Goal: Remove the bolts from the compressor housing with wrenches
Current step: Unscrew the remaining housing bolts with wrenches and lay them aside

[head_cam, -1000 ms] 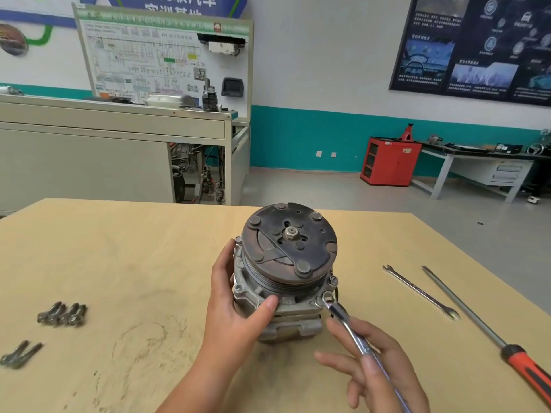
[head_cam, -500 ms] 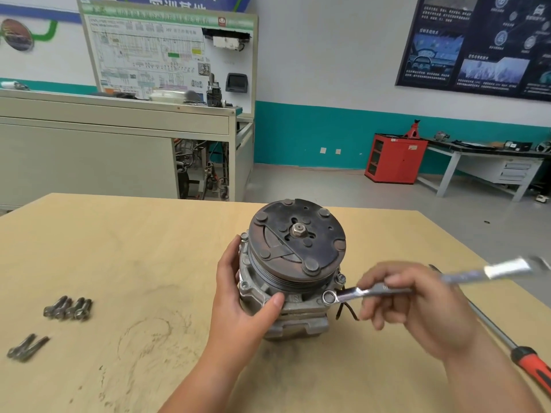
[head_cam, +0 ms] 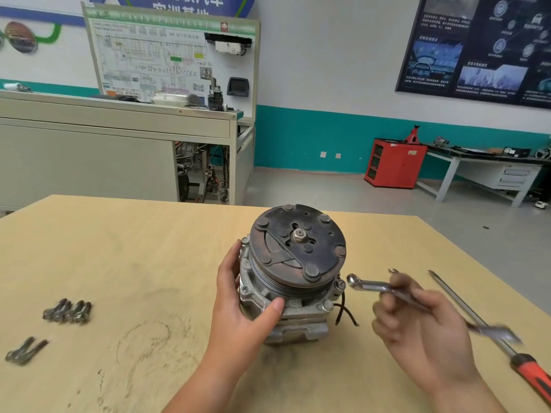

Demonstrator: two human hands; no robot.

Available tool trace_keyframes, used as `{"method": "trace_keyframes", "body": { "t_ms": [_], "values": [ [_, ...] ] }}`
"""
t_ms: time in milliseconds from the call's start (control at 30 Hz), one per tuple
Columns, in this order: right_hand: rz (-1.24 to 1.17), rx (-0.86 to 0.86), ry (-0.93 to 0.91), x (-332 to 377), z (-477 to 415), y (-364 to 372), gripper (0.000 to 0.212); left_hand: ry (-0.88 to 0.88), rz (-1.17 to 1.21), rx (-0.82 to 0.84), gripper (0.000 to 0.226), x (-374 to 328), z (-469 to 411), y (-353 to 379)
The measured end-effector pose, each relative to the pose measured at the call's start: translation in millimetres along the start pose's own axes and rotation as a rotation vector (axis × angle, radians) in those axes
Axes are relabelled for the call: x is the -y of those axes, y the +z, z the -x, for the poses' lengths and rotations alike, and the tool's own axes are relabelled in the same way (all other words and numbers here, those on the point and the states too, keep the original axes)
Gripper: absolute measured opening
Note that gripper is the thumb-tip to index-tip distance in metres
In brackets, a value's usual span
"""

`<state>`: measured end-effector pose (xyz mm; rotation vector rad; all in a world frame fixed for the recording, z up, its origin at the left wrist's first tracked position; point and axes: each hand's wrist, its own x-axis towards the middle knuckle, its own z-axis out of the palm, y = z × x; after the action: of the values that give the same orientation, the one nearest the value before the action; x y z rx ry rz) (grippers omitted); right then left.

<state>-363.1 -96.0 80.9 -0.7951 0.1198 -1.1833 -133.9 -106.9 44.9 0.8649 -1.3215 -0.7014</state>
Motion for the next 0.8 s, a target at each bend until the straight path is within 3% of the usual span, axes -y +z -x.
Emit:
{"method": "trace_keyframes", "body": {
  "t_ms": [67,100,167,333,533,633,800],
  "values": [
    [0.181,-0.171,-0.082,-21,20,6,0.027,0.005,-0.006,-0.001,0.086,0,0,0],
    [0.404,-0.315,-0.162,-29,31,13,0.022,0.005,-0.005,-0.001,0.085,0,0,0],
    [0.582,-0.447,-0.219,-42,43,28,0.039,0.009,0.003,0.004,0.086,0,0,0],
    [0.816,-0.444,-0.302,-70,44,56,0.040,0.026,0.021,0.005,0.086,0,0,1],
    [0.828,-0.481,-0.372,-59,35,48,0.024,0.027,0.024,0.002,0.086,2,0,0],
    [0.769,-0.435,-0.212,-25,13,37,0.033,0.015,0.023,0.003,0.086,3,0,0],
    [0.730,-0.143,0.160,20,-45,23,0.018,0.017,0.011,0.004,0.086,2,0,0]
  ]
}}
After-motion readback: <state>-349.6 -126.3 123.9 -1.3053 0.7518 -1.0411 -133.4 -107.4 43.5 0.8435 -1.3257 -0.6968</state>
